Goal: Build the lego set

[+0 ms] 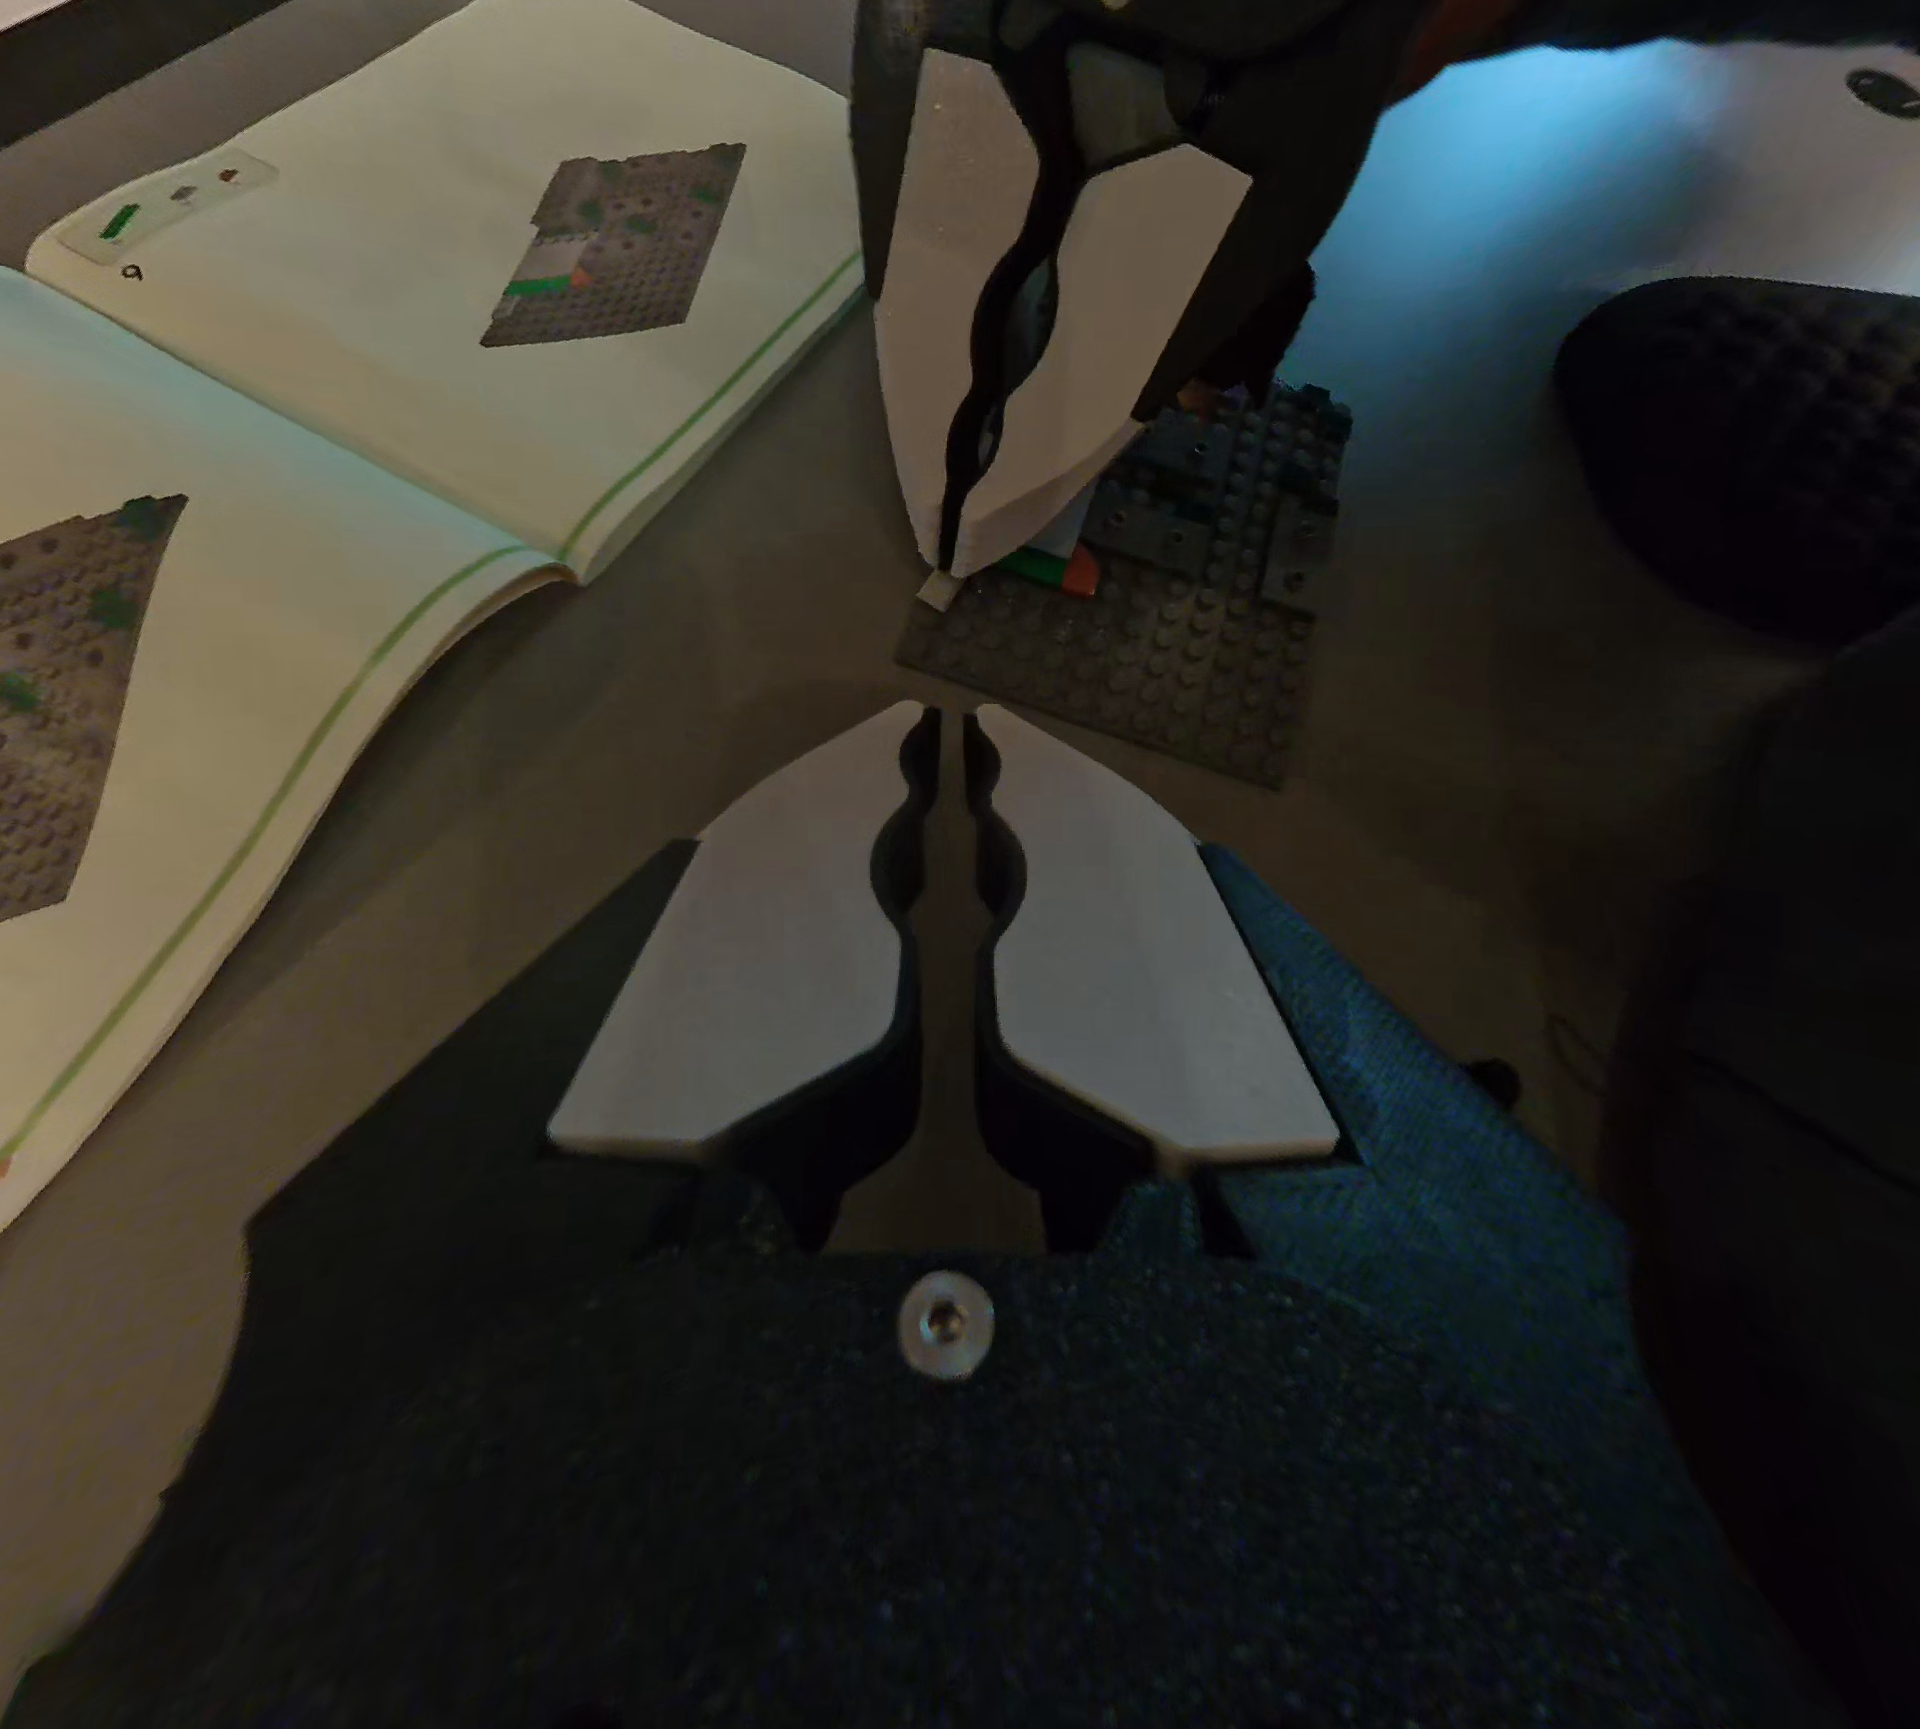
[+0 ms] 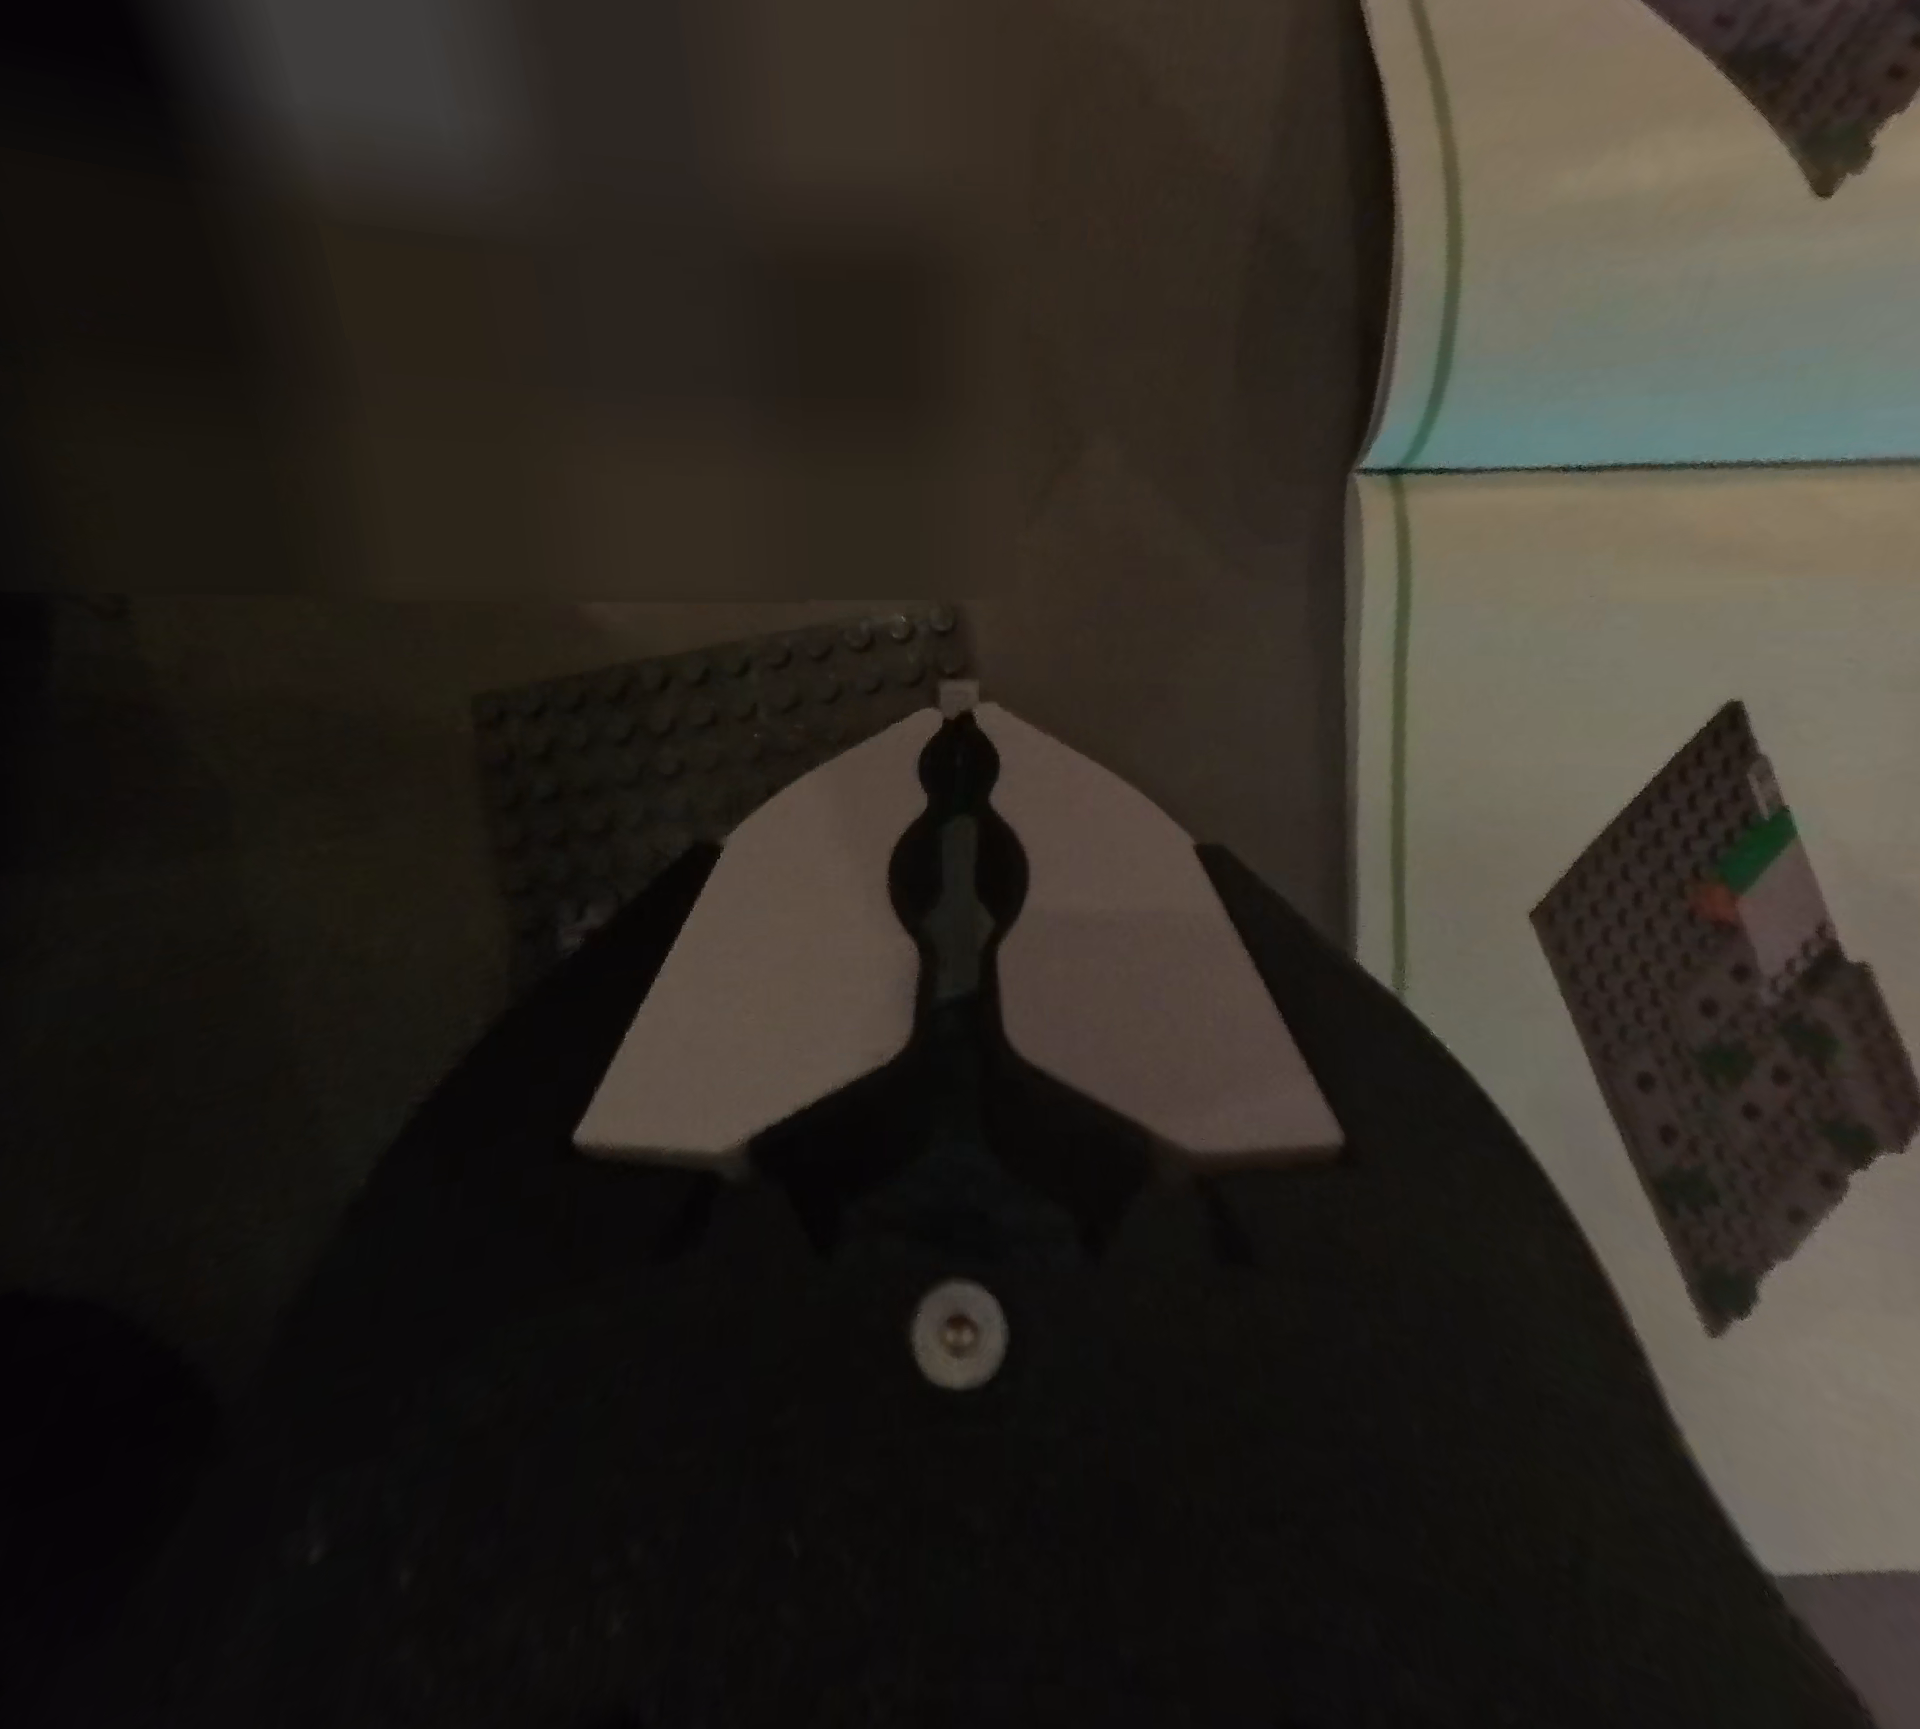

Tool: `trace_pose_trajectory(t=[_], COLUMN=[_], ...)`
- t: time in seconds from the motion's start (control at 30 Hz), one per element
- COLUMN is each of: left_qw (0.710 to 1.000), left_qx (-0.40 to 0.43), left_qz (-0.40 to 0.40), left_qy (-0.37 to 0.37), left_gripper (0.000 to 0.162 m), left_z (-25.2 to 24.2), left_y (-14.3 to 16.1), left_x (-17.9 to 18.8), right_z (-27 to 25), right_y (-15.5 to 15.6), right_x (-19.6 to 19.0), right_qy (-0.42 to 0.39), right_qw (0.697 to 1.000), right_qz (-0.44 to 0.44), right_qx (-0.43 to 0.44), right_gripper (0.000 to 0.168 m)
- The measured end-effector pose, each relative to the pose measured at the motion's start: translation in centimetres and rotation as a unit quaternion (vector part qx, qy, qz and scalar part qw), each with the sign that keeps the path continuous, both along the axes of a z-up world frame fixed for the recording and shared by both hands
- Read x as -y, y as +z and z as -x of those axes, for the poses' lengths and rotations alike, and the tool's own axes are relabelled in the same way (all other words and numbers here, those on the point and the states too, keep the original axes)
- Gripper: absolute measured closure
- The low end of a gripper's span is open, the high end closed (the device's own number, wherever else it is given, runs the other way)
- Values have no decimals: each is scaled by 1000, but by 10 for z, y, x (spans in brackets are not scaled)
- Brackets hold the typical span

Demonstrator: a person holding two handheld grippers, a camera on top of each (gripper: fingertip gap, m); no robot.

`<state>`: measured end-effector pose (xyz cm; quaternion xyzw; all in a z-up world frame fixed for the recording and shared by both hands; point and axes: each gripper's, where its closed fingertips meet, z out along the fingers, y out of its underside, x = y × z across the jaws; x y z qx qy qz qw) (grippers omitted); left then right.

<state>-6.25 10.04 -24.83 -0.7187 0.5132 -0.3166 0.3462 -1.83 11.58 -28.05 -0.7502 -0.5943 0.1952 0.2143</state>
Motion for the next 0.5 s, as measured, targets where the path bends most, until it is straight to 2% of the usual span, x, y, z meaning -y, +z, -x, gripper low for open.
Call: trace_pose_trajectory(t=[0.23, 0.5], left_qw=[1000, 1000], left_qx=[4, 8], left_qz=[2, 8], left_qy=[1, -4], left_gripper=[158, 158], left_z=[1, 1], left_y=[1, 0], left_x=[0, 1], right_z=[0, 0], right_y=[0, -1], right_x=[1, 0], right_qy=[45, 54], right_qw=[999, 998], right_qz=[7, 9], right_qx=[18, 24], right_gripper=[161, 161])
